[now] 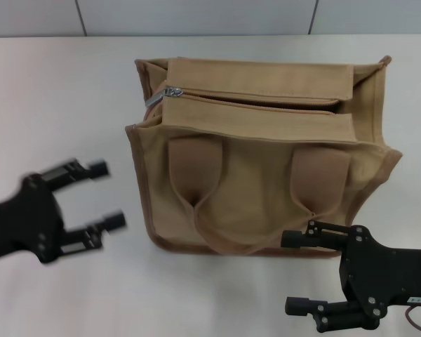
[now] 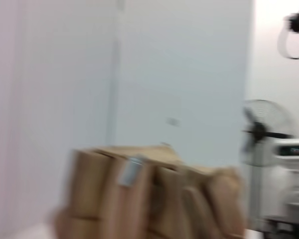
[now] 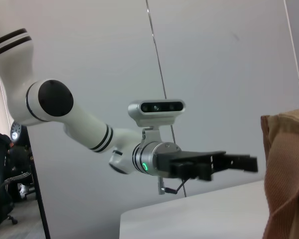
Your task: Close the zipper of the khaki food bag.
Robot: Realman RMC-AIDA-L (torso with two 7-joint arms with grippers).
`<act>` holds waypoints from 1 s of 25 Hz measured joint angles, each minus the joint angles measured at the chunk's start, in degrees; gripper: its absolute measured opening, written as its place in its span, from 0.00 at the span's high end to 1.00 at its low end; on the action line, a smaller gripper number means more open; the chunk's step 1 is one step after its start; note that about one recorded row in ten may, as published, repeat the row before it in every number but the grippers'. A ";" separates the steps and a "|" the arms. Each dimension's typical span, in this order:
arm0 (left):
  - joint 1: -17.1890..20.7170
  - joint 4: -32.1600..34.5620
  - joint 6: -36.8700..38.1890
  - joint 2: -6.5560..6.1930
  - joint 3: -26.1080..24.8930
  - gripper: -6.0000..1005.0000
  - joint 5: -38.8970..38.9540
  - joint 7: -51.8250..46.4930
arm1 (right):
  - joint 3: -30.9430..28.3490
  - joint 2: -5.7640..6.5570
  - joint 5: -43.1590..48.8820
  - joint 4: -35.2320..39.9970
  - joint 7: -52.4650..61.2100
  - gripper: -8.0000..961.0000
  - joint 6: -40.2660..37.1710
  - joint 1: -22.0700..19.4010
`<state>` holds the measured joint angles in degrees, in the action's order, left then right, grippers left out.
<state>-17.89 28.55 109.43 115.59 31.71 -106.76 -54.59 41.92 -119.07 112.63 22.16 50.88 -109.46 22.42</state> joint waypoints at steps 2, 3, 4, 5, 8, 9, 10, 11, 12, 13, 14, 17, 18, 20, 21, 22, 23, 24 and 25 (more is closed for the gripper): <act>0.17 -0.05 -0.30 0.00 -2.09 0.17 0.00 0.81 | -0.01 0.00 -0.03 -0.04 0.00 0.17 0.01 0.03; 0.26 -0.13 -0.72 0.04 -3.86 0.17 0.00 1.62 | -0.01 -0.01 -0.05 -0.05 0.00 0.17 0.01 0.03; 0.27 -0.25 -1.65 0.25 -6.34 0.17 0.00 2.58 | -0.01 -0.02 -0.08 -0.04 0.00 0.17 0.02 0.03; 0.10 -0.31 -2.78 0.51 -7.95 0.17 0.00 3.15 | -0.02 -0.02 -0.11 -0.04 0.01 0.17 0.04 -0.02; -0.27 -0.33 -3.89 0.68 -8.52 0.17 -0.01 3.30 | -0.08 -0.02 -0.16 -0.04 0.01 0.17 0.04 -0.18; -0.27 -0.33 -3.89 0.68 -8.52 0.17 -0.01 3.30 | -0.08 -0.02 -0.16 -0.04 0.01 0.17 0.04 -0.18; -0.79 -0.34 -4.64 0.75 -8.46 0.17 -0.05 3.32 | -0.12 -0.02 -0.19 -0.02 0.14 0.18 0.05 -0.23; -0.92 -0.34 -4.76 0.77 -8.39 0.17 -0.11 3.32 | -0.12 -0.02 -0.19 -0.02 0.14 0.18 0.05 -0.23; -1.03 -0.34 -4.87 0.79 -8.32 0.17 -0.18 3.32 | -0.14 -0.02 -0.20 -0.02 0.20 0.18 0.05 -0.26; -1.30 -0.34 -5.03 0.86 -8.19 0.17 -0.32 3.33 | -0.16 -0.02 -0.20 -0.02 0.22 0.18 0.05 -0.28; -1.53 -0.34 -5.29 1.01 -8.16 0.17 -0.36 3.33 | -0.17 -0.02 -0.20 -0.05 0.22 0.18 0.05 -0.31; -3.16 -0.34 -7.53 1.89 -7.46 0.17 -0.43 3.34 | -0.18 -0.02 -0.22 -0.64 0.22 0.18 0.05 -0.36; -3.41 -0.34 -7.89 1.97 -7.34 0.17 -0.43 3.34 | -0.18 -0.02 -0.22 -0.80 0.19 0.18 0.05 -0.36; -4.66 -0.40 -9.54 2.41 -6.68 0.17 -0.43 3.33 | -0.18 -0.02 -0.22 -0.83 0.18 0.18 0.04 -0.36; -4.66 -0.40 -9.54 2.41 -6.68 0.17 -0.43 3.33 | -0.18 -0.02 -0.22 -0.84 0.18 0.18 0.03 -0.36; -4.66 -0.40 -9.54 2.41 -6.68 0.17 -0.43 3.33 | -0.18 -0.02 -0.22 -0.85 0.17 0.19 -0.02 -0.38; -5.33 -0.59 -10.39 2.57 -6.33 0.17 -0.43 3.33 | -0.18 -0.02 -0.22 -0.86 0.17 0.19 -0.07 -0.41; -6.87 -1.44 -12.09 2.72 -5.50 0.18 -0.43 3.34 | -0.18 -0.02 -0.22 -0.86 0.17 0.19 -0.14 -0.46; -8.35 -2.55 -14.19 2.77 -4.47 0.18 -0.43 3.34 | -0.18 -0.02 -0.22 -0.87 0.16 0.19 -0.20 -0.49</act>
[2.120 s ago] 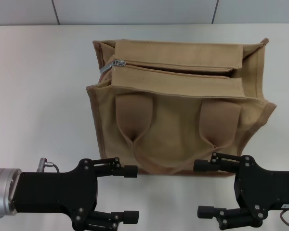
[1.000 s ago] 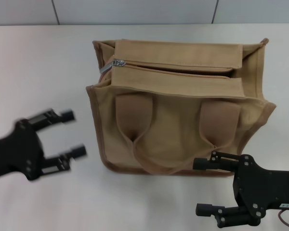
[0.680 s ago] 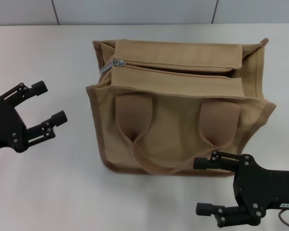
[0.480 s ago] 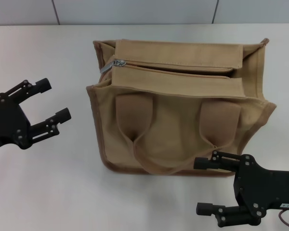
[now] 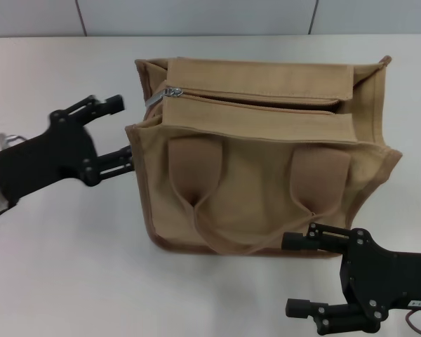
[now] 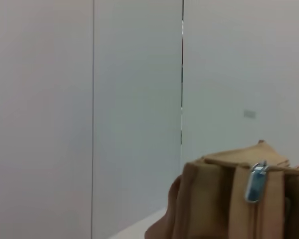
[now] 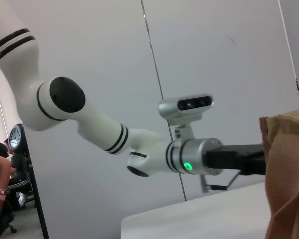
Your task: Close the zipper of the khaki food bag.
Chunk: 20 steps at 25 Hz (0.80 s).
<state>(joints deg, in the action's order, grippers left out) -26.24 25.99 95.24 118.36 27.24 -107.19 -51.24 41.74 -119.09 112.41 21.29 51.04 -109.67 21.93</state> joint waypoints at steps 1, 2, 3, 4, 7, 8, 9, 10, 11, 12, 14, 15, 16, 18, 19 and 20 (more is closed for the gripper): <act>0.00 0.00 0.00 0.00 0.00 0.19 0.00 0.00 | 0.00 0.00 0.00 -0.01 0.00 0.19 -0.05 -0.02; 0.00 0.00 0.00 0.00 0.00 0.19 0.00 0.00 | 0.00 0.00 0.00 -0.02 -0.01 0.19 -0.10 -0.03; -0.60 -0.38 -0.80 0.01 0.57 0.20 0.00 0.00 | 0.00 0.00 0.00 -0.03 -0.01 0.19 -0.13 -0.03; -0.60 -0.38 -0.80 0.01 0.57 0.20 0.00 0.00 | 0.00 0.00 0.00 -0.03 -0.02 0.19 -0.16 -0.03; -3.63 -2.48 -3.63 0.12 2.42 0.22 0.05 -0.10 | 0.01 0.00 0.00 -0.03 -0.03 0.19 -0.18 -0.05; -3.94 -2.58 -3.94 0.12 2.46 0.23 0.05 -0.29 | 0.01 0.00 0.00 -0.03 -0.03 0.20 -0.18 -0.05; -4.05 -2.59 -4.09 0.12 2.48 0.23 0.04 -0.40 | 0.01 0.00 0.00 -0.03 -0.03 0.20 -0.16 -0.05; -4.17 -2.56 -4.24 0.10 2.51 0.24 0.04 -0.54 | 0.00 0.00 0.00 -0.02 -0.04 0.20 -0.10 -0.05; -4.17 -2.56 -4.24 0.10 2.51 0.24 0.04 -0.54 | 0.01 0.00 0.00 -0.02 -0.04 0.20 -0.05 -0.05; -4.15 -2.53 -4.29 0.05 2.45 0.25 0.09 -0.71 | 0.01 0.00 0.00 -0.02 -0.04 0.20 -0.05 -0.05; -3.99 -2.40 -4.34 -0.01 2.21 0.26 0.26 -1.18 | 0.00 0.00 0.00 -0.02 -0.05 0.20 -0.04 -0.05; -3.85 -2.39 -4.33 -0.03 2.07 0.27 0.42 -1.46 | 0.00 0.00 0.00 -0.02 -0.06 0.20 -0.04 -0.05; -3.85 -2.39 -4.33 -0.03 2.07 0.27 0.42 -1.46 | 0.00 0.00 0.00 -0.02 -0.06 0.20 -0.04 -0.05; -3.76 -2.37 -4.27 -0.04 2.07 0.28 0.45 -1.51 | -0.01 0.00 0.00 -0.02 -0.07 0.20 -0.04 -0.05; -3.72 -2.38 -4.21 -0.05 2.07 0.29 0.46 -1.51 | -0.04 0.00 0.00 -0.02 -0.06 0.20 -0.04 -0.05; -3.65 -2.38 -4.18 -0.07 2.07 0.33 0.47 -1.52 | -0.15 0.00 0.00 -0.02 -0.07 0.21 -0.04 -0.05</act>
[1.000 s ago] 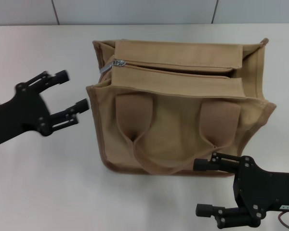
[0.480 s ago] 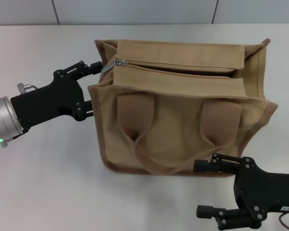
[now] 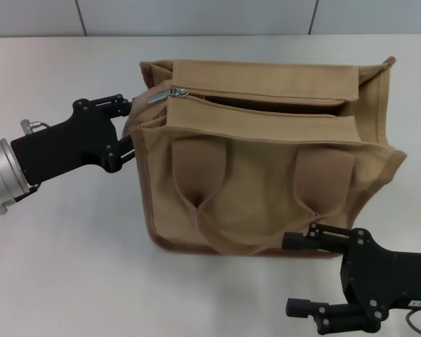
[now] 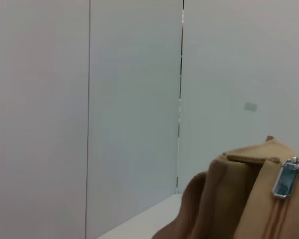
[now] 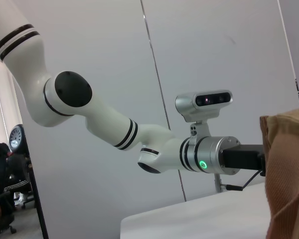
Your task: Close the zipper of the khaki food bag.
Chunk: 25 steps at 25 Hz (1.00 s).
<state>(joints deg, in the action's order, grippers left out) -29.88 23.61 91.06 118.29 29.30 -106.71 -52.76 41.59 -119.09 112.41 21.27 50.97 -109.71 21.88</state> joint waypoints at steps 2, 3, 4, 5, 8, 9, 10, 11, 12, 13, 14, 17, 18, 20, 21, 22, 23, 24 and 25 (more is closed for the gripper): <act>0.02 -0.02 0.03 -0.04 -0.01 0.42 0.01 0.00 | -0.09 0.00 0.00 0.00 0.00 0.21 0.00 0.00; 0.04 -0.02 0.04 -0.06 -0.01 0.46 0.00 -0.01 | -0.19 0.00 0.00 0.00 0.00 0.21 -0.01 0.00; 0.09 0.02 0.05 -0.08 -0.01 0.51 0.01 -0.02 | -0.29 0.00 0.00 0.00 0.00 0.21 -0.03 -0.01; 0.12 0.06 0.07 -0.08 0.00 0.58 0.01 -0.02 | -0.39 0.00 0.00 0.00 0.00 0.21 -0.06 -0.06; 0.17 0.10 0.08 -0.09 0.00 0.76 0.01 -0.02 | -0.70 0.00 0.00 0.00 0.00 0.21 -0.12 -0.36; 0.22 0.16 0.09 -0.14 0.00 0.79 0.01 -0.03 | -0.89 0.00 0.00 0.00 0.00 0.21 -0.15 -0.43; 0.23 0.21 0.10 -0.21 -0.25 0.83 0.01 -0.04 | -1.05 0.00 0.00 0.00 0.00 0.21 -0.19 -0.48; 0.23 0.24 0.12 -0.21 -0.36 0.87 0.01 -0.04 | -1.18 0.00 0.00 0.00 0.00 0.21 -0.24 -0.51; 0.25 0.31 0.23 -0.23 -0.66 0.90 0.02 -0.05 | -1.22 0.00 0.00 0.00 0.00 0.22 -0.28 -0.52; 0.27 0.48 0.62 -0.24 -1.20 0.94 0.02 -0.07 | -1.30 0.00 0.00 0.00 0.00 0.22 -0.37 -0.54; 0.29 0.58 1.16 -0.26 -1.71 0.95 0.02 -0.16 | -1.45 0.00 0.00 0.00 0.00 0.22 -0.56 -0.54; 0.19 0.87 4.71 -0.52 -3.29 0.96 0.06 -1.36 | -2.81 0.00 0.01 0.01 0.24 0.22 -2.24 -0.45; 0.00 0.98 6.51 -0.64 -3.94 0.97 0.10 -2.03 | -3.52 0.00 0.01 0.00 0.58 0.22 -3.21 -0.32; -0.69 1.50 9.29 -0.56 -4.93 0.98 0.51 -3.03 | -6.51 0.04 0.01 0.00 2.87 0.22 -6.56 0.38; -0.69 1.50 9.29 -0.56 -4.93 0.98 0.51 -3.03 | -6.51 0.04 0.01 0.00 2.87 0.22 -6.56 0.38; -1.09 1.79 10.20 -0.34 -4.99 0.99 0.89 -3.45 | -7.75 0.12 0.00 0.00 4.68 0.22 -7.74 0.98; -1.46 1.95 10.85 -0.20 -4.99 1.00 1.18 -3.81 | -8.74 0.22 0.01 0.01 6.37 0.22 -8.52 1.55; -2.11 2.04 11.61 0.02 -4.92 0.99 1.58 -4.29 | -9.84 0.30 0.01 0.06 8.60 0.23 -9.37 2.34; -3.26 1.93 12.53 0.18 -4.76 0.99 1.83 -4.95 | -10.95 0.49 0.00 0.18 12.09 0.23 -10.15 3.66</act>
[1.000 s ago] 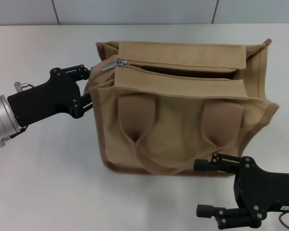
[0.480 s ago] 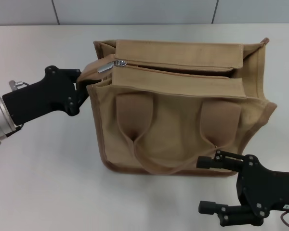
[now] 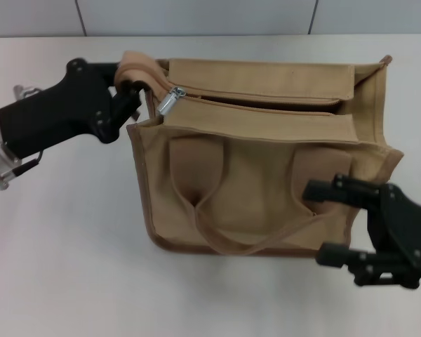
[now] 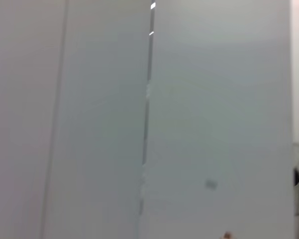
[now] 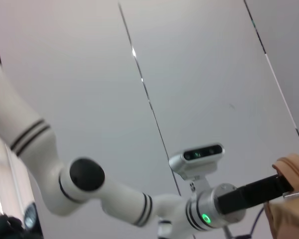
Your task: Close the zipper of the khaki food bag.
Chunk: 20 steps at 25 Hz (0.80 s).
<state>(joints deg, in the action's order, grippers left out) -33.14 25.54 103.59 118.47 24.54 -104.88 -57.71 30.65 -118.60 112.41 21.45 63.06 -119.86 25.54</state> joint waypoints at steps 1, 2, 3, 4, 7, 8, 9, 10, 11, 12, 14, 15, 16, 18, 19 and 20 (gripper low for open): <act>0.00 0.00 0.00 0.00 0.00 0.99 0.00 0.00 | -0.45 0.09 0.00 0.08 1.82 0.23 -0.34 0.86; -0.61 -0.17 0.42 0.06 0.10 0.99 0.00 -0.23 | -0.45 0.09 0.00 0.08 1.82 0.23 -0.34 0.86; -1.14 -0.27 0.70 0.10 0.17 0.99 0.00 -0.33 | -0.87 0.19 -0.09 0.21 3.93 0.23 -0.55 1.79; -1.54 -0.34 0.96 0.14 0.23 0.99 0.00 -0.37 | -1.12 0.25 -0.33 0.31 5.92 0.23 -0.62 2.62; -1.99 -0.37 1.54 0.25 0.25 0.99 0.00 -0.38 | -1.38 0.51 -1.35 1.06 12.10 0.23 -0.24 5.08; -1.99 -0.41 1.60 0.27 0.25 0.99 0.00 -0.38 | -1.39 0.65 -1.66 1.45 14.21 0.23 -0.09 5.90; -1.98 -0.50 1.71 0.28 0.22 0.99 0.00 -0.38 | -1.39 0.76 -1.90 1.94 16.71 0.23 0.09 6.83; -1.89 -0.65 1.93 0.28 0.20 0.99 0.09 -0.38 | -1.40 0.89 -2.13 2.47 19.26 0.23 0.34 7.80; -1.79 -0.76 2.13 0.27 0.19 0.98 0.22 -0.34 | -1.39 0.92 -2.22 3.49 21.99 0.24 0.91 8.89; -1.72 -0.82 2.30 0.26 0.19 0.98 0.35 -0.28 | -1.35 0.94 -2.25 4.19 23.73 0.24 1.37 9.51; -1.63 -0.85 2.68 0.23 0.22 0.98 0.55 -0.03 | -1.09 1.04 -2.27 6.58 27.33 0.24 2.60 11.35; -1.62 -0.85 2.80 0.22 0.23 0.98 0.61 0.08 | -1.01 1.07 -2.27 7.27 28.38 0.24 2.87 11.90; -1.62 -0.85 2.80 0.22 0.23 0.98 0.61 0.08 | -0.90 1.21 -2.27 8.13 29.72 0.24 3.09 13.02; -1.62 -0.87 2.82 0.21 0.24 0.98 0.62 0.16 | -0.79 1.42 -2.14 8.91 31.93 0.24 3.60 14.58; -1.66 -0.92 2.83 0.20 0.24 0.98 0.62 0.24 | -0.46 1.56 -1.99 9.22 33.39 0.24 4.28 15.60; -1.69 -0.94 2.84 0.20 0.24 0.98 0.62 0.27 | 0.03 1.65 -1.91 9.47 34.82 0.24 5.25 16.45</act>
<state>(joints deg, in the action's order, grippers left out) -34.84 24.60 106.43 118.66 24.78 -104.26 -57.45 30.67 -116.95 110.50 30.92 97.88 -114.61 41.99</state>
